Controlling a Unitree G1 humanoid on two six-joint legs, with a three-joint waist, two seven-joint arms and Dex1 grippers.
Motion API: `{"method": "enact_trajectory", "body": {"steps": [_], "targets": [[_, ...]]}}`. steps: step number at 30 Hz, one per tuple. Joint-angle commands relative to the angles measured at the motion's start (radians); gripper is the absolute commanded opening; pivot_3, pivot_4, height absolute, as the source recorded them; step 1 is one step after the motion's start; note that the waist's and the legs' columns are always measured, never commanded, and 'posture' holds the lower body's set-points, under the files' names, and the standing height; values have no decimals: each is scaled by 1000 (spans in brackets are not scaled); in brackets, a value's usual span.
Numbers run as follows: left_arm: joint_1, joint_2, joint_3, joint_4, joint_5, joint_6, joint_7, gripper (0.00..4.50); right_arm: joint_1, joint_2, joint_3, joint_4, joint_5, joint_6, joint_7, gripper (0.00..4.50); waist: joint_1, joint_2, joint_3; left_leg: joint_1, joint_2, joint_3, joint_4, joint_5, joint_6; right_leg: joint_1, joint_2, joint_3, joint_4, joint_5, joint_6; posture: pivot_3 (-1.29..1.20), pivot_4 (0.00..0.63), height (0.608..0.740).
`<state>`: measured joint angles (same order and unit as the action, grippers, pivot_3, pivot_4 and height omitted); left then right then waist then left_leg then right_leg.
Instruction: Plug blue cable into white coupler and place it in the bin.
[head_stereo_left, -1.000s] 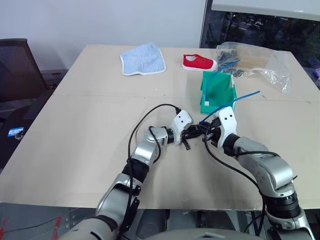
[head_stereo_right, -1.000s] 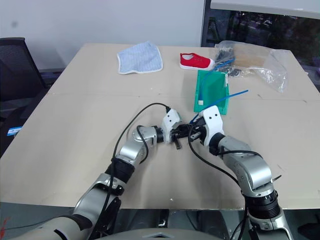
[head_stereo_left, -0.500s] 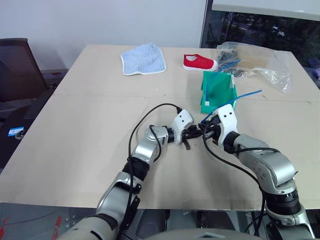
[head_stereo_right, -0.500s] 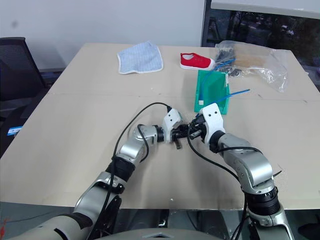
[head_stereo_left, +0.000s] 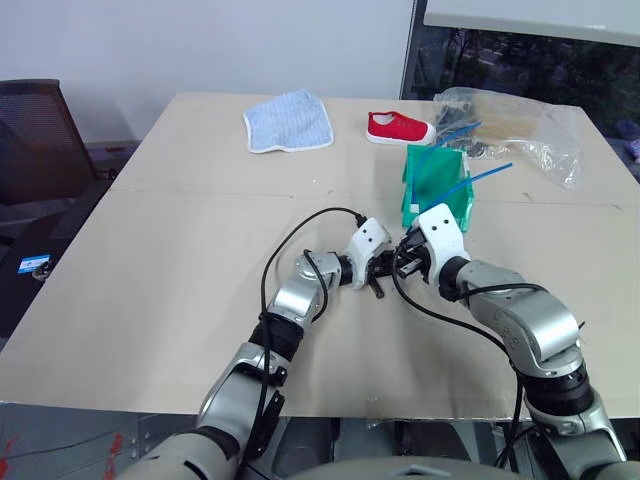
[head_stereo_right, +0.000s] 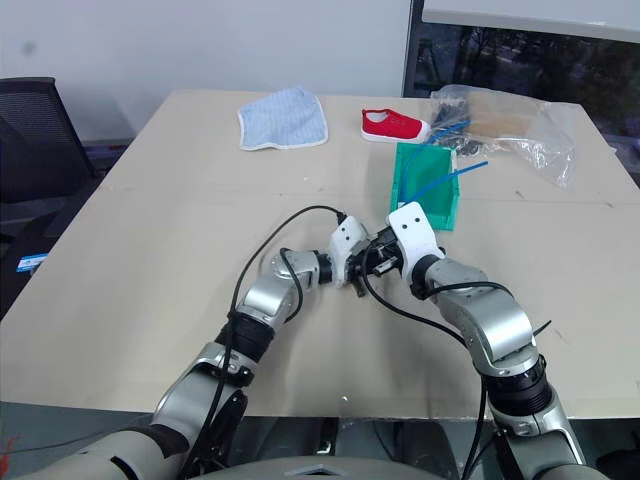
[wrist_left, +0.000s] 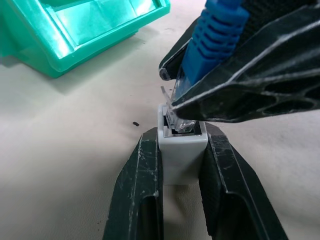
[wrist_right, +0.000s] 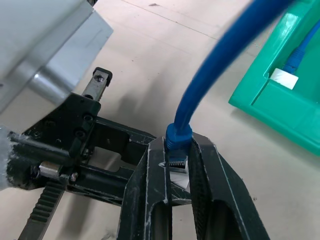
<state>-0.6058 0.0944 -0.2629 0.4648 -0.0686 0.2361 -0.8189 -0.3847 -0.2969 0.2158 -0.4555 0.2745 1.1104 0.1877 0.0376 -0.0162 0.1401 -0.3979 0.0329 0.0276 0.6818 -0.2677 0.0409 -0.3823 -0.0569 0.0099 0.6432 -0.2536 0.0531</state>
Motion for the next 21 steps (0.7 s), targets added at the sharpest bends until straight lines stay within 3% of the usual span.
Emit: {"method": "enact_trajectory", "body": {"steps": [1,10,15,19,21], "targets": [[13,-39,-32,-77,17,45,48,353,44,-8,53,169,-30,90,-1,0,-2,-1,-3,0,0,-1,0,0,0,0,0,0,0,0,0,0,150,740],[66,-65,-41,-194,39,119,153,353,50,9,70,261,-28,66,44,0,-19,-3,-20,2,-1,-5,-5,0,-1,3,-15,-7,-2,0,0,0,150,740],[77,-53,-38,-199,42,113,160,353,22,70,-58,239,4,-75,69,0,-25,-3,-20,2,-2,-6,-9,0,-1,3,-22,-13,-3,0,0,0,150,740],[91,-34,-18,-223,6,89,118,353,-34,19,-147,172,49,-124,148,0,-26,3,-9,2,-2,-5,-11,0,-1,1,-33,-26,-3,0,0,0,150,740],[92,-33,4,-245,-25,96,103,1440,-52,-9,-153,155,66,-124,176,0,-25,6,-5,-4,-3,-5,-12,0,0,-4,-34,-29,-3,1,-2,0,150,740]]}}
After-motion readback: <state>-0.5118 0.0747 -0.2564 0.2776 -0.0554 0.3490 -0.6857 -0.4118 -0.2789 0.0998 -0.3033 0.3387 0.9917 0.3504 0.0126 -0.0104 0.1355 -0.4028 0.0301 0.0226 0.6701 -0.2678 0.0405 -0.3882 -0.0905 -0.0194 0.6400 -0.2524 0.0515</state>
